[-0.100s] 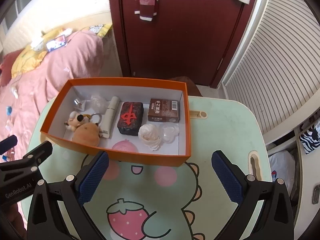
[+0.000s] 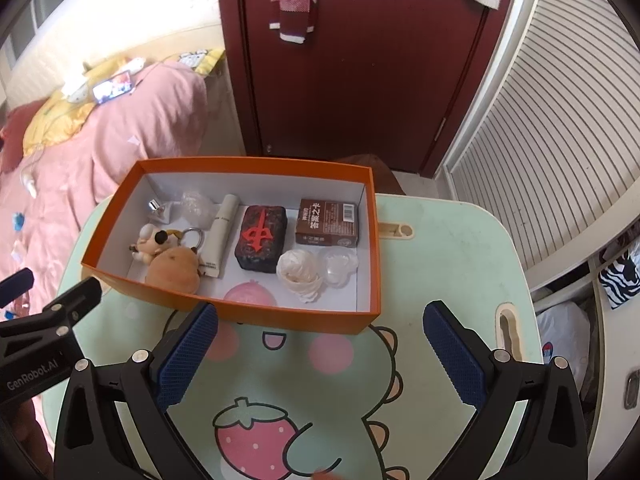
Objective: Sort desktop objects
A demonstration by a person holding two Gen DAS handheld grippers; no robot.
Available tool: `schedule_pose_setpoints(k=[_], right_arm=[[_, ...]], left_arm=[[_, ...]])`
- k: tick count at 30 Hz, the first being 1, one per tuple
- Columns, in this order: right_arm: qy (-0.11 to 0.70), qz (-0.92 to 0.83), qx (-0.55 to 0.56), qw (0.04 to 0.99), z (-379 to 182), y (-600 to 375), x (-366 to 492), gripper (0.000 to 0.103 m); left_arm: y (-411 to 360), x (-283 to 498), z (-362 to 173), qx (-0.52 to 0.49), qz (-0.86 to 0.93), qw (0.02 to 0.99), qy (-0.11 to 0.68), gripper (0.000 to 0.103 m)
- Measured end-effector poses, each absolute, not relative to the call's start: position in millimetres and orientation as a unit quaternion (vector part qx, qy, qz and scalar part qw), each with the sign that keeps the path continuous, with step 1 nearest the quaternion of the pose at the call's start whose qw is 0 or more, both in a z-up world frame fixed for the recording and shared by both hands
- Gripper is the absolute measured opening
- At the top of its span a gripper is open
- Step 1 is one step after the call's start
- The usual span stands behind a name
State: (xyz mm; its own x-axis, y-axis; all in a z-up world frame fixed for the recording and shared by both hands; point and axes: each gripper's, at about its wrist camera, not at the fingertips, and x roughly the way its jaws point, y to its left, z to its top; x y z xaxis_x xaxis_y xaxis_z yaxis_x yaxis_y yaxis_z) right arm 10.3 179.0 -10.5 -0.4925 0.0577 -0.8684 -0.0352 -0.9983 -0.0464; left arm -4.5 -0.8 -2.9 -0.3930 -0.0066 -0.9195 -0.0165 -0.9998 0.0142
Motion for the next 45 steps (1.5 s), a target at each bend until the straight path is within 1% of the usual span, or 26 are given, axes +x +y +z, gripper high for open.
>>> schedule_pose_setpoints(k=[3, 7, 12, 17, 22, 25, 29, 32, 34, 35, 39, 42, 45], right_arm=[[-0.015, 0.862, -0.506, 0.024, -10.8, 178.8, 9.2, 0.103], [-0.013, 0.864, -0.503, 0.02, -8.6, 186.7, 11.1, 0.103], [-0.025, 0.862, -0.505, 0.03, -10.6, 175.6, 9.3, 0.103], [-0.022, 0.864, -0.502, 0.028, -7.9, 175.3, 9.4, 0.103], [-0.019, 0.867, -0.497, 0.011, -1.6, 178.1, 6.6, 0.103], [-0.015, 0.868, -0.497, -0.008, 2.4, 182.7, 2.2, 0.102], [0.007, 0.869, -0.493, -0.038, 14.2, 188.6, -11.0, 0.086], [0.006, 0.869, -0.49, -0.073, 17.9, 179.4, -27.8, 0.078], [0.002, 0.857, -0.508, -0.085, 8.5, 169.6, -43.6, 0.069], [0.003, 0.847, -0.524, -0.09, 0.8, 164.8, -52.8, 0.062], [-0.02, 0.806, -0.587, -0.081, -38.1, 146.0, -87.5, 0.056], [-0.039, 0.78, -0.622, -0.062, -65.5, 139.4, -103.0, 0.056], [-0.049, 0.763, -0.642, -0.062, -79.6, 134.0, -110.3, 0.057]], left_arm=[[11.1, -13.2, -3.4, -0.558, 0.83, 0.002, 0.013, 0.103], [3.3, -4.8, 2.7, -0.532, 0.847, 0.001, 0.019, 0.103], [-3.3, -4.3, 2.1, -0.526, 0.851, -0.001, -0.004, 0.103], [-1.3, -6.9, 0.3, -0.528, 0.849, -0.004, 0.005, 0.103], [3.7, -6.8, -0.9, -0.526, 0.85, 0.009, 0.027, 0.103], [-0.2, -4.8, 1.1, -0.521, 0.853, 0.015, 0.012, 0.103], [-4.9, -2.9, 2.1, -0.513, 0.858, 0.011, 0.013, 0.103], [-10.5, -1.3, 4.2, -0.507, 0.862, 0.002, 0.009, 0.103], [-14.6, 0.9, 6.1, -0.498, 0.867, -0.008, 0.01, 0.103], [-16.1, 1.5, 6.2, -0.497, 0.868, -0.01, 0.013, 0.103], [-22.6, 2.7, 5.2, -0.499, 0.867, -0.014, 0.011, 0.103], [-26.2, 3.7, 4.9, -0.498, 0.867, -0.012, 0.004, 0.103], [-25.4, 4.2, 6.1, -0.493, 0.87, -0.005, 0.002, 0.103]])
